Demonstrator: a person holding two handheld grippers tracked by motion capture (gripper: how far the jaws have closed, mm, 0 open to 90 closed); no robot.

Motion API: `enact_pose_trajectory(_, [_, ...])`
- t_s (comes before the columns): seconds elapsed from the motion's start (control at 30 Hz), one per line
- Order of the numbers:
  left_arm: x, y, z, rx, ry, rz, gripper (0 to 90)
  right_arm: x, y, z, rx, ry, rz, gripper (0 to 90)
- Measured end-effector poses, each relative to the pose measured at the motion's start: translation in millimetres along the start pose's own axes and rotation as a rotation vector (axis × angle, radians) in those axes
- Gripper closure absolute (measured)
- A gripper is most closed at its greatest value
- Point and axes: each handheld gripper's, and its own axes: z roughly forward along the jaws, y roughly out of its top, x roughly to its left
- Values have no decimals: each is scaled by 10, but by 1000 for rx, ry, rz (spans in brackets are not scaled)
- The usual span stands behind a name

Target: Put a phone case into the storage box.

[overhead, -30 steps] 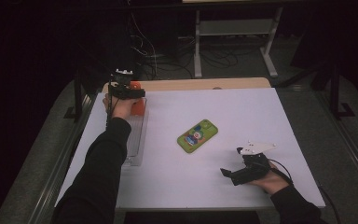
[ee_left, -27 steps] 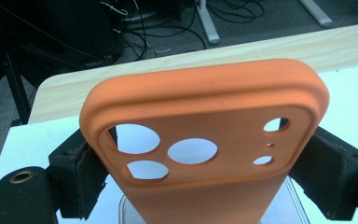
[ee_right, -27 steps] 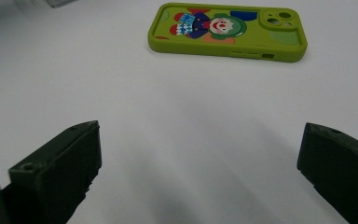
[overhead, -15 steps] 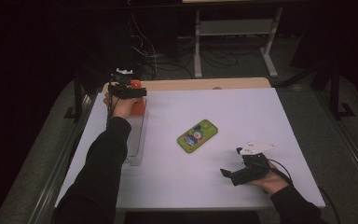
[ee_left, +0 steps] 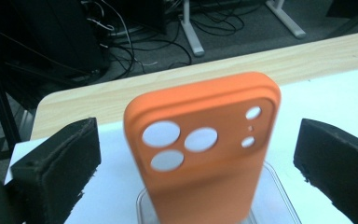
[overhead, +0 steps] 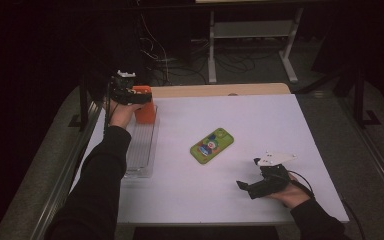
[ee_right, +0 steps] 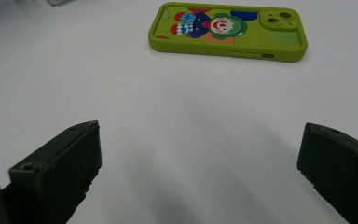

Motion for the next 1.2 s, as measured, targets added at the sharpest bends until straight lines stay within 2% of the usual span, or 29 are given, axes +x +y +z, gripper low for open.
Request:
enact_pose_trajectory(0.27, [-50, -101, -282, 12, -95, 40, 0, -4, 13, -16, -5, -5, 3, 0])
enact_pose_trajectory(0.33, [-84, -132, -345, 19, -114, 60, 0, -6, 14, -16, -6, -8, 4, 0])
enact_pose_trajectory(0.43, [-143, -171, -447, 3, -147, 85, 0, 0, 11, -18, -4, -10, 4, 0])
enact_pose_trajectory(0.57, [-258, -227, -567, 0, -210, 109, 0, 4, 11, -20, -5, -11, 5, 0])
enact_pose_trajectory(0.67, [-373, -277, -632, 1, -257, 145, 0, 0, 12, -20, -5, -11, 7, 0])
enact_pose_trajectory(0.97, [-722, -415, -673, -3, -381, 187, 0, 9, 21, -19, -1, -9, 14, 0])
enact_pose_trajectory(1.1, [-861, -441, -670, 7, -413, 232, 0, 9, 22, -5, -1, -9, 2, 0])
enact_pose_trajectory(1.2, [-957, -456, -660, 6, -442, 233, 25, 5, 23, -5, -3, -8, 4, 0])
